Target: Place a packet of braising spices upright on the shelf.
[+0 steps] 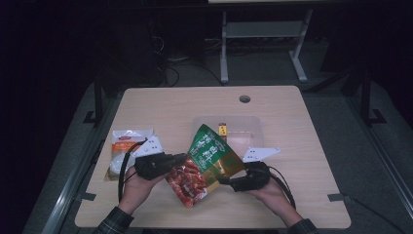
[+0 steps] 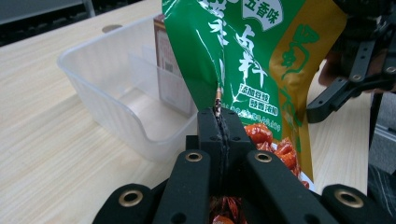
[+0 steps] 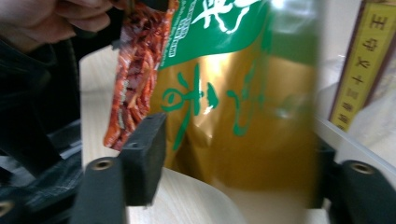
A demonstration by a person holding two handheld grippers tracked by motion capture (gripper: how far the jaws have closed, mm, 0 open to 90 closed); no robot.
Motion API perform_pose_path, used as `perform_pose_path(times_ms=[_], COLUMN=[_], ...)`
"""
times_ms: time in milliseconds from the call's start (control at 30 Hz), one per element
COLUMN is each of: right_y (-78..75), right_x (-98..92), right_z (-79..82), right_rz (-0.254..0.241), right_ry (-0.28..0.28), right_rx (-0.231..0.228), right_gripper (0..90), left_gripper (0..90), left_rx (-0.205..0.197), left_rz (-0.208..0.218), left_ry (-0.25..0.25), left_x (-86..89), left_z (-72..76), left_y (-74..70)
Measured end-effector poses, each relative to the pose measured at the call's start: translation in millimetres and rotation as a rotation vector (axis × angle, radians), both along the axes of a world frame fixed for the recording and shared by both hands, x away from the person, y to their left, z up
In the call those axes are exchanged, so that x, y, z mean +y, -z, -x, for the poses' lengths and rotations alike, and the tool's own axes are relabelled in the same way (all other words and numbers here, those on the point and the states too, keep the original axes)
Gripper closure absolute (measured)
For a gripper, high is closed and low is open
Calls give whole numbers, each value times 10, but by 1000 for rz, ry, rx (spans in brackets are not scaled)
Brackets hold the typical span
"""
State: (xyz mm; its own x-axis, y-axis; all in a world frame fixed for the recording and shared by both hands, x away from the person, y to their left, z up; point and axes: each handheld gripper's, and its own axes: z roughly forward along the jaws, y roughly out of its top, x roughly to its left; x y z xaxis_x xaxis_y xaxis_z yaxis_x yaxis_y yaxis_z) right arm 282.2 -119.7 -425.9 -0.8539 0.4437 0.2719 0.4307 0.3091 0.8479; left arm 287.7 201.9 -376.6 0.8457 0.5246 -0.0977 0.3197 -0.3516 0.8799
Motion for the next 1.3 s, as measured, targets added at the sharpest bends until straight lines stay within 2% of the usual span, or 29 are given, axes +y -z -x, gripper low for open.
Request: perform_pose_path(times_ms=[100, 233, 400, 567, 667, 767, 1033, 1133, 1300], right_y=[-6, -20, -47, -110, -179, -257, -401, -450, -557], right_x=[0, 20, -7, -65, -105, -112, -102, -120, -167], right_z=[2, -8, -20, -69, -99, -115, -143, -145, -150], right_rz=[-32, -89, -92, -79, -58, -24, 21, 15, 52], right_ry=[-2, -2, -10, -28, -44, -62, -126, -143, -159], right_rx=[3, 19, 20, 5, 8, -11, -31, -30, -59], right_gripper=[497, 629, 822, 891, 897, 899, 900, 900, 900], left_gripper=[894, 894, 893, 889, 887, 882, 806, 708, 571], left_rx=[5, -2, 3, 13, 15, 14, 21, 45, 66], left_rz=[9, -7, 1, 2, -12, -41, -49, -59, -106], left_ry=[-13, -13, -3, 25, 34, 35, 8, -9, 13], left_x=[-3, -33, -31, -52, -67, -72, 30, 75, 68], left_z=[7, 30, 50, 82, 103, 109, 59, 45, 57], left_y=[19, 39, 72, 107, 140, 158, 183, 225, 279])
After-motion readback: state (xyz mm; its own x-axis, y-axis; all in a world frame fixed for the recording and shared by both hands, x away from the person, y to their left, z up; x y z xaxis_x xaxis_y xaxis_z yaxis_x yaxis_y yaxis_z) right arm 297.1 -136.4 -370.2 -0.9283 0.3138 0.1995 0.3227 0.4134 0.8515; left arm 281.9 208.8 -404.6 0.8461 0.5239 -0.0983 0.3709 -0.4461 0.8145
